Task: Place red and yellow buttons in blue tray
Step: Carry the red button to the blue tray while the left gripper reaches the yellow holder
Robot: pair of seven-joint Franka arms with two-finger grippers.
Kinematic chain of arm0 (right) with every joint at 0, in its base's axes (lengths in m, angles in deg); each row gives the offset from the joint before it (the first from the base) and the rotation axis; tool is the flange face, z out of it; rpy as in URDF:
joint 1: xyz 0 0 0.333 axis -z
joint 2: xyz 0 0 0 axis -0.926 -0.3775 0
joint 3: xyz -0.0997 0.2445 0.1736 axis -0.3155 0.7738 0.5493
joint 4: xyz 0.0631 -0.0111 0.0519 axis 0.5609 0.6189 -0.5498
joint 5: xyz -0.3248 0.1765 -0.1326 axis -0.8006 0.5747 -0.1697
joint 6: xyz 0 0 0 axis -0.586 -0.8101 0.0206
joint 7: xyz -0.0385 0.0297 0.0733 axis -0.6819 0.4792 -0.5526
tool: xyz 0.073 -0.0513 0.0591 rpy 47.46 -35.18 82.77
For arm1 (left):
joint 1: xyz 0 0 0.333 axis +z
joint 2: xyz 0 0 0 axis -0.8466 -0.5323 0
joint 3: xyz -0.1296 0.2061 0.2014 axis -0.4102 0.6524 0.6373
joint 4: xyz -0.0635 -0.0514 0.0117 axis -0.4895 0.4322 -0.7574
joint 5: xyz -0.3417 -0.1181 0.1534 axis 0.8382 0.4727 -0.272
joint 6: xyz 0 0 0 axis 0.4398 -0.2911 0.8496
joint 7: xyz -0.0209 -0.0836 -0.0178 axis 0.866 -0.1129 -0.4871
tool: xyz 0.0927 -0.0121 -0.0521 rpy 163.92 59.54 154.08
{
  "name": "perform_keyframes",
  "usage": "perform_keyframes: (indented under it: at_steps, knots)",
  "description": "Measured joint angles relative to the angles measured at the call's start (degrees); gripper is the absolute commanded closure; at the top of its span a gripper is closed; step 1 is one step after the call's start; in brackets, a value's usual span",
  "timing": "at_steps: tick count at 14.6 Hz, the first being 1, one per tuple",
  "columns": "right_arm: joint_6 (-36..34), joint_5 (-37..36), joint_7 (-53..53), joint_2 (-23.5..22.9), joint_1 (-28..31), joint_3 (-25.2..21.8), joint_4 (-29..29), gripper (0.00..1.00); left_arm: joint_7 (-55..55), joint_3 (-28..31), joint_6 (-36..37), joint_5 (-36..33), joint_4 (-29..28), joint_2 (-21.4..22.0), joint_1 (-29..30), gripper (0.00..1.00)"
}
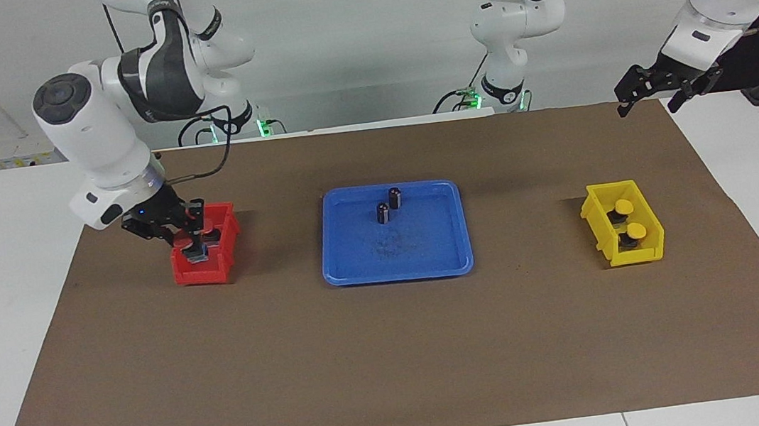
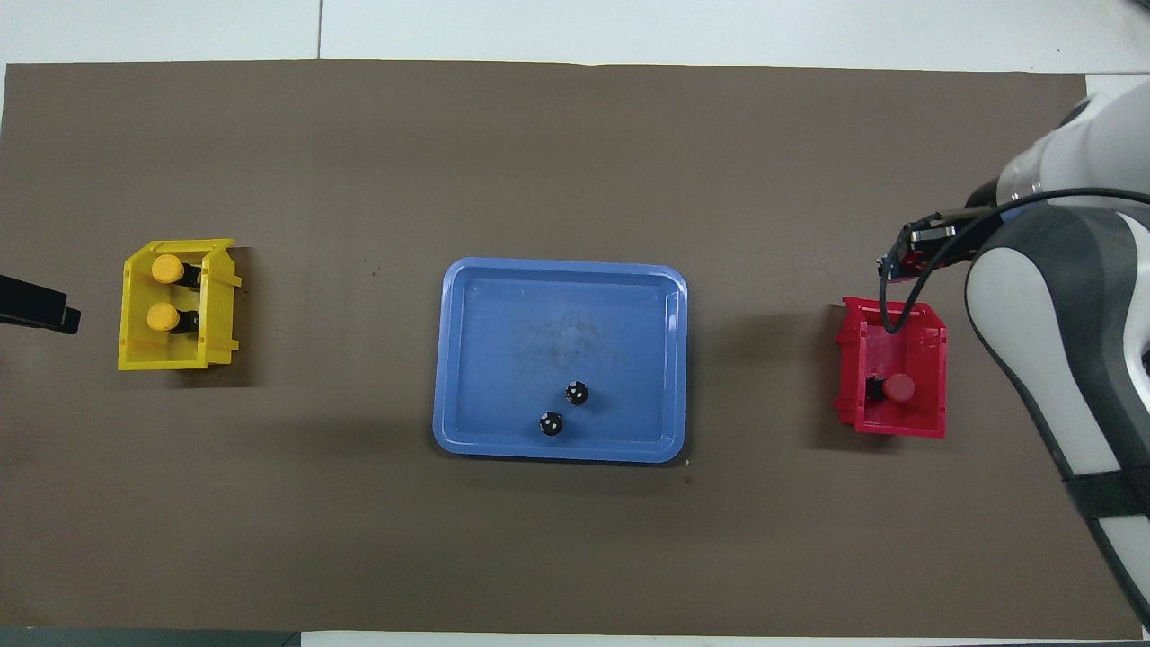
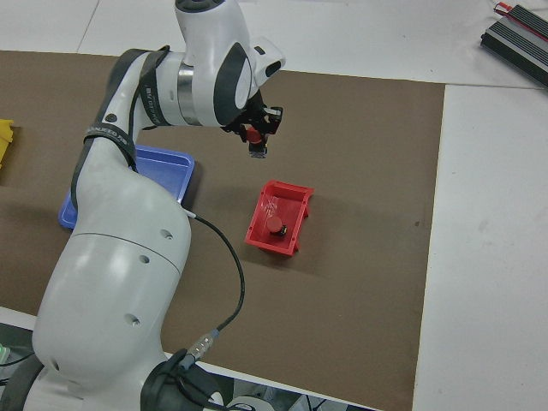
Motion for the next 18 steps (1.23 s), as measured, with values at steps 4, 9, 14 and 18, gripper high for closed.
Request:
perform_keyframes:
  at_steps: [4, 9, 14, 18]
  knots:
    - [4.63, 0.18, -20.03, -5.83, -14.87, 0.79, -6.45, 0.85, 0.00, 0.00, 0.23, 0.00, -0.08, 0.08, 0.00, 0.00]
    - [13.03, 0.20, -30.21, -14.19, -22.86, 0.93, -6.65, 0.84, -0.22, 0.04, 0.20, 0.00, -0.11, 0.12, 0.05, 0.00]
    - [17.13, -0.57, -33.99, -20.67, -26.59, 0.83, -6.67, 0.81, -0.41, 0.02, 0.18, 0.00, -2.46, 1.02, 0.04, 0.00]
    - [16.90, -0.57, -34.02, -20.88, -26.57, 0.69, -5.74, 0.77, -0.41, 0.11, -4.99, -0.02, -7.38, 3.22, 0.11, 0.10]
